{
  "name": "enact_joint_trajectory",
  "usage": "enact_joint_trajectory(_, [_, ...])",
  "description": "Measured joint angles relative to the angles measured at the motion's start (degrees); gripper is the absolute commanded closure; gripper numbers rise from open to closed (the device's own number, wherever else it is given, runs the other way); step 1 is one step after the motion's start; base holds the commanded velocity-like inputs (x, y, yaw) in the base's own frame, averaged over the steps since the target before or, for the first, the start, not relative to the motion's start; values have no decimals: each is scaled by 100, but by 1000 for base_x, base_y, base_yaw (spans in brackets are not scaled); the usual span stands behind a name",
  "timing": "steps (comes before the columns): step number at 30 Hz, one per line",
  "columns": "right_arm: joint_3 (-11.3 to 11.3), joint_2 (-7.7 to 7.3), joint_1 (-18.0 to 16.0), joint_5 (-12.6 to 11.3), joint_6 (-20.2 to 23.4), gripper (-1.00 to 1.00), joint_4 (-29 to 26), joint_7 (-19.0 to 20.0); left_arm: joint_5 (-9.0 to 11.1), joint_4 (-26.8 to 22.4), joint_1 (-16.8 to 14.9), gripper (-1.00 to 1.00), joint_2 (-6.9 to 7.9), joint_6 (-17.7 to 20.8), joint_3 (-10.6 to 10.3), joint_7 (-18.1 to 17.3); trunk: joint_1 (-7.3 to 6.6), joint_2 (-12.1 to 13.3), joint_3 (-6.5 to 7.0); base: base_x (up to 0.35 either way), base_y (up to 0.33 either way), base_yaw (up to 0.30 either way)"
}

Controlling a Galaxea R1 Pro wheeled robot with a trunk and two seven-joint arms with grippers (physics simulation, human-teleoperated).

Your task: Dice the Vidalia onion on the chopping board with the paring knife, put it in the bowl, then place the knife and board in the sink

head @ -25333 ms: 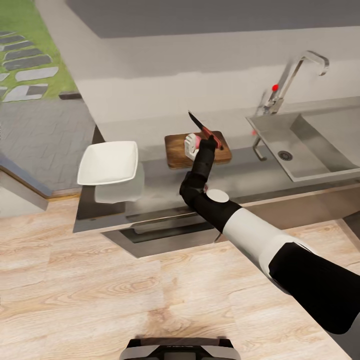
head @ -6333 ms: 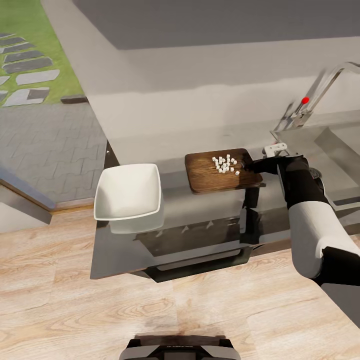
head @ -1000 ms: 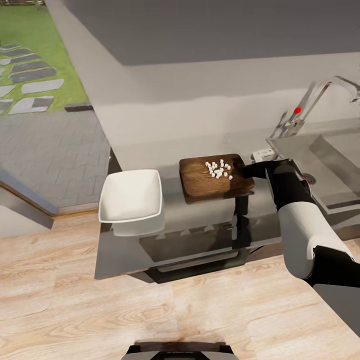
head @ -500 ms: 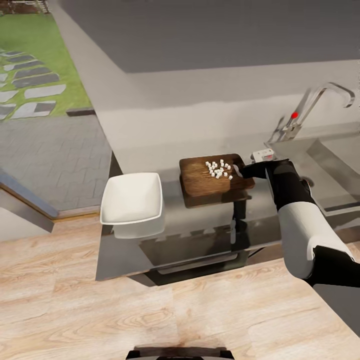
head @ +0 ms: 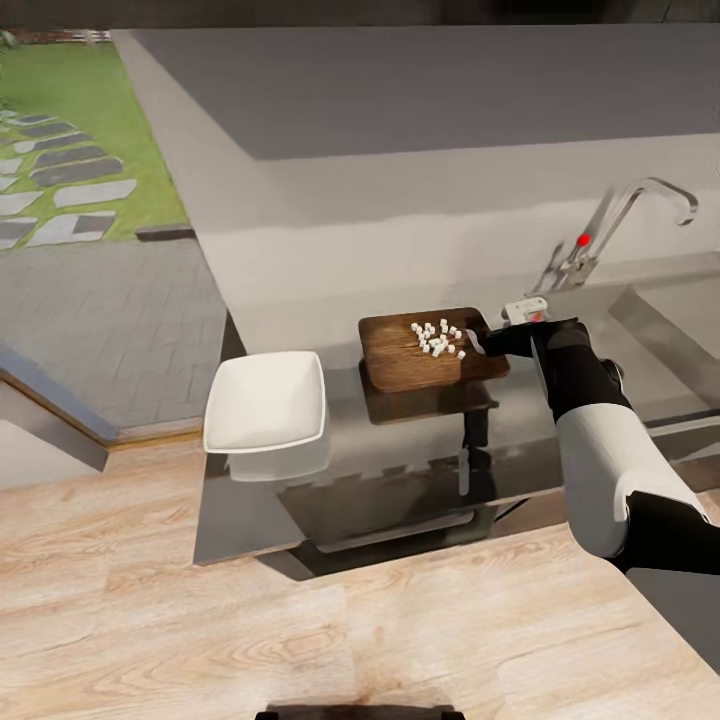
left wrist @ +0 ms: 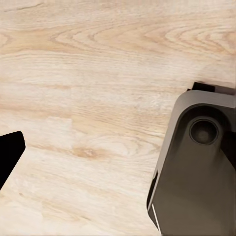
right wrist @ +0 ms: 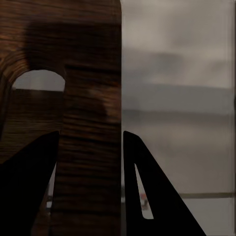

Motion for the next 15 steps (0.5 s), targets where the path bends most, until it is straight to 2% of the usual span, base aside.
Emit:
enact_joint_trajectory(7, [0,0,-2,0,0,100,0,6,0,0,0,-100,-1,0,0,0,0,0,57,0,0,0])
enact_joint_trajectory(15, [11,0,-1,11,117,100,1,7,0,0,0,-100,-2,0,1,0,0,1,64,0,0,0])
